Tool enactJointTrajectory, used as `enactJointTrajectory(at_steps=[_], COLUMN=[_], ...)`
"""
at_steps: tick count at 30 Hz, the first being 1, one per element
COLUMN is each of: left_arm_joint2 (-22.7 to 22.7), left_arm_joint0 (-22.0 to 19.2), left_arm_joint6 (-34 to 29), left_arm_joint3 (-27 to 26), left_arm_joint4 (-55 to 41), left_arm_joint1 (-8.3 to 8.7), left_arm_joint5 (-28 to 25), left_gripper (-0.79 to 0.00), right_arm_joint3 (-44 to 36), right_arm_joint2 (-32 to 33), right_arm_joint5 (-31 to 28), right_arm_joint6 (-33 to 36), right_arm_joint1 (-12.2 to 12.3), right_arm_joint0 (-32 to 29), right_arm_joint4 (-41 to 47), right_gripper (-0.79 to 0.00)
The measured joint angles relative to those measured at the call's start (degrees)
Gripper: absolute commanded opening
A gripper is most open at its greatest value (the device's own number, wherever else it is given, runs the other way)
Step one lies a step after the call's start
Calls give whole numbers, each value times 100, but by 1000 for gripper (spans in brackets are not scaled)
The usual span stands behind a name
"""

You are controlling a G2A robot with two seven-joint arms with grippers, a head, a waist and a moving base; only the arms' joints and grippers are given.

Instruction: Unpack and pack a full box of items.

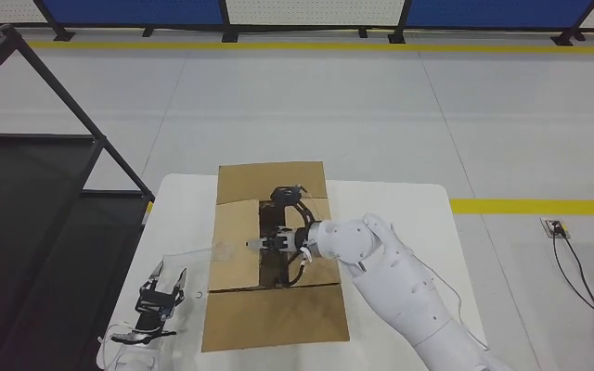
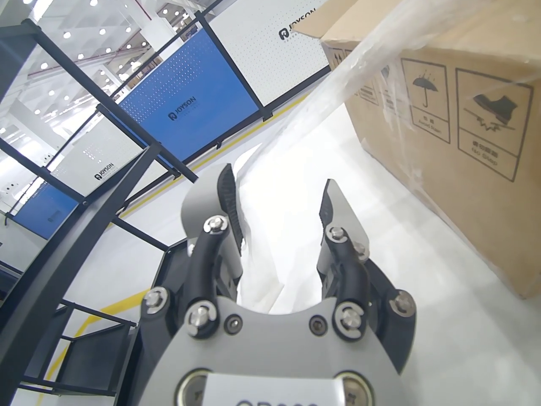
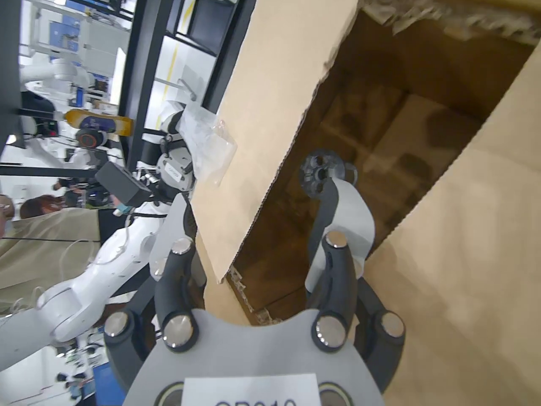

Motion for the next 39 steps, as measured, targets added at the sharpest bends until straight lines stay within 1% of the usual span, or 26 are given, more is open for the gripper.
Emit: enactJointTrajectory(at_steps=[3, 4, 5, 6, 8, 13, 16, 19, 22, 24, 26, 27, 29, 32, 34, 39], left_arm_joint2=[-8, -10, -14, -18, -26, -77, -72, -50, -54, -64, -77, -83, -92, -101, -104, -112], left_arm_joint0=[4, 5, 5, 5, 6, 31, 34, 22, 27, 42, 59, 66, 79, 90, 93, 125], left_arm_joint6=[-17, -21, -28, -34, -46, -9, -3, -5, -6, -13, -24, -28, -31, -32, -31, -16], left_arm_joint3=[-41, -53, -68, -77, -94, -111, -124, -155, -219, -271, -325, -346, -390, -429, -446, -498], left_arm_joint4=[2, 7, 3, -15, -50, -77, -62, -36, -32, -8, 7, 15, 36, 69, 77, 87], left_arm_joint1=[-5, -6, -9, -11, -16, -17, -22, -29, -33, -33, -33, -32, -32, -31, -32, -36], left_arm_joint5=[4, 6, 10, 13, 3, -23, -38, -46, -56, -66, -84, -90, -112, -131, -145, -184], left_gripper=[-317, -274, -114, -6, 0, 0, 0, 0, 0, 0, 0, 0, 0, 0, 0, 0], right_arm_joint3=[-1015, -1304, -1641, -1831, -1940, -1878, -1735, -1624, -1691, -1852, -2044, -2105, -2128, -1956, -1746, -1077], right_arm_joint2=[-190, -263, -356, -400, -414, -408, -466, -715, -953, -1101, -1287, -1378, -1584, -1842, -1990, -2403], right_arm_joint5=[244, 329, 445, 543, 605, 564, 349, 241, 700, 1212, 1581, 1608, 1369, 969, 865, 708], right_arm_joint6=[-480, -613, -741, -773, -769, -760, -672, -849, -1373, -1728, -1780, -1724, -1521, -1354, -1330, -1408], right_arm_joint1=[93, 114, 135, 144, 148, 147, 138, 66, -4, -27, -52, -66, -112, -234, -332, -683], right_arm_joint0=[-364, -482, -633, -717, -747, -738, -744, -574, -518, -600, -681, -690, -637, -475, -357, -22], right_arm_joint4=[-1241, -1618, -2067, -2349, -2687, -2465, -2462, -2794, -3524, -4211, -4858, -5073, -5398, -5480, -5492, -5466], right_gripper=[0, 0, 0, 0, 0, 0, 0, 0, 0, 0, 0, 0, 0, 0, 0, 0])
